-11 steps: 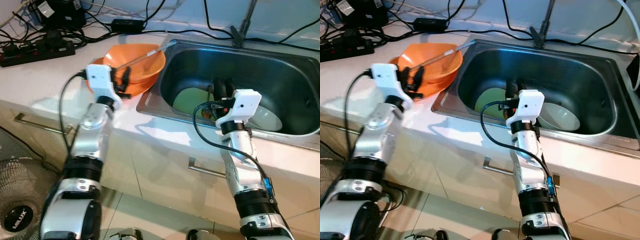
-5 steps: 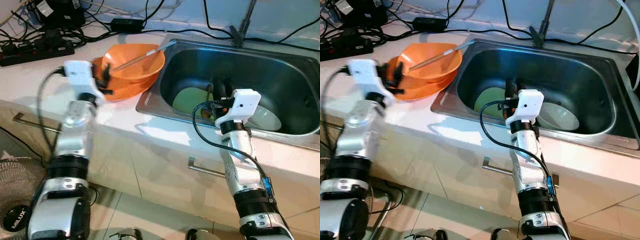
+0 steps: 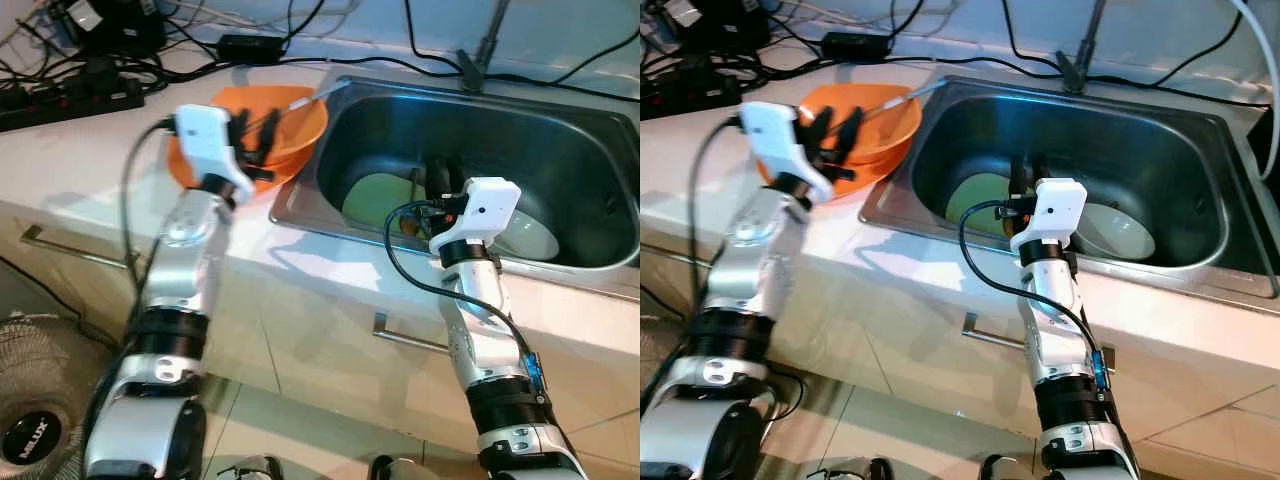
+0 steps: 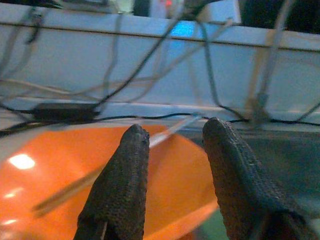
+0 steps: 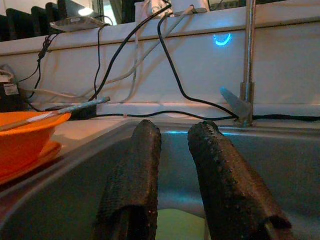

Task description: Kitchen organization

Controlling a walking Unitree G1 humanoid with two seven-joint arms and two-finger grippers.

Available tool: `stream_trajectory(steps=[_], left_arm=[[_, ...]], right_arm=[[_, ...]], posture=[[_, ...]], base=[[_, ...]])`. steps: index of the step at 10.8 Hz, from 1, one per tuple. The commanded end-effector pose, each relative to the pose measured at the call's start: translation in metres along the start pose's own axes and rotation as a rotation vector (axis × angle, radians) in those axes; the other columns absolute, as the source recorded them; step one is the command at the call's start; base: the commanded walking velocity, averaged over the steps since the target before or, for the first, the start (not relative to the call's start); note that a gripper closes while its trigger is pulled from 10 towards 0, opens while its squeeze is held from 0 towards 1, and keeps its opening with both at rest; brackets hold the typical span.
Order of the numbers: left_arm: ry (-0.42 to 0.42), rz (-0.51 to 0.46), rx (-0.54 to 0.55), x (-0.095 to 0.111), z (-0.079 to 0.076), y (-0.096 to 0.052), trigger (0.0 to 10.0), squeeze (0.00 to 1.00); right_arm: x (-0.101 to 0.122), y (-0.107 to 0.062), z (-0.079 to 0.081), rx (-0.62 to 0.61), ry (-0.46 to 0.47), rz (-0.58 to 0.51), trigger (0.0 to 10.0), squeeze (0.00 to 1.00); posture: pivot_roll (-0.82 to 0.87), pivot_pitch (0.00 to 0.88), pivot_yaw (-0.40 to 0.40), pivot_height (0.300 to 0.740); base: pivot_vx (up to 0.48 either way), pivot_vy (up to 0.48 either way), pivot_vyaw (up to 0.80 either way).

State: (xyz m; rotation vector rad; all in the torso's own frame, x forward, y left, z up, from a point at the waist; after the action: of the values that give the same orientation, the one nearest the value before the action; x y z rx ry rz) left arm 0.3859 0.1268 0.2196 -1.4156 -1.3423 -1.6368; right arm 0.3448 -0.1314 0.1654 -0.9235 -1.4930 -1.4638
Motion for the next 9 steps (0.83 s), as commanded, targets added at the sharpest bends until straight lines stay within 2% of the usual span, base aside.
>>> stream_trajectory(steps=[1, 2, 3, 5, 9], left_arm=[[-0.011, 0.007, -0.015, 0.000, -0.002, 0.005, 10.0, 0.00], [-0.029, 0.022, -0.007, -0.003, -0.001, 0.008, 10.0, 0.00], [-0.087, 0.045, 0.015, -0.009, 0.001, 0.011, 10.0, 0.00], [-0.123, 0.074, 0.026, -0.017, 0.003, 0.013, 10.0, 0.00], [-0.119, 0.086, 0.078, -0.021, 0.016, 0.007, 10.0, 0.00]], right_arm=[[-0.013, -0.007, -0.008, -0.030, -0.003, 0.057, 10.0, 0.00], [-0.013, -0.006, -0.008, -0.032, -0.003, 0.057, 10.0, 0.00], [-0.013, -0.006, -0.008, -0.032, -0.003, 0.057, 10.0, 0.00], [-0.013, -0.005, -0.008, -0.033, -0.004, 0.057, 10.0, 0.00], [-0.013, -0.005, -0.009, -0.034, -0.005, 0.056, 10.0, 0.00]], posture=[[0.06, 0.094, 0.039, 0.740], [0.06, 0.095, 0.038, 0.740], [0.06, 0.096, 0.038, 0.740], [0.06, 0.100, 0.037, 0.740], [0.07, 0.104, 0.035, 0.740]], base=[[0.000, 0.000, 0.00], [0.000, 0.000, 0.00], [0.000, 0.000, 0.00], [0.000, 0.000, 0.00], [0.000, 0.000, 0.00]])
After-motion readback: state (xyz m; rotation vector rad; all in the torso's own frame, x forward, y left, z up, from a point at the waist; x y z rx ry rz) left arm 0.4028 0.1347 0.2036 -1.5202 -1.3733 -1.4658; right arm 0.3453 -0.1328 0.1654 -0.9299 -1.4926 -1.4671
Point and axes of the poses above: a point about 5 cm out from each wrist's last joint towards the gripper, its own y axis pointing out of the wrist towards the gripper, its own x axis along the axis of the wrist's last joint, z = x × y, the point moved 2 cm from there along y, pointing out of the wrist towards the gripper, and after that the axes turned 1 degree about -y, right-handed, at the moved point
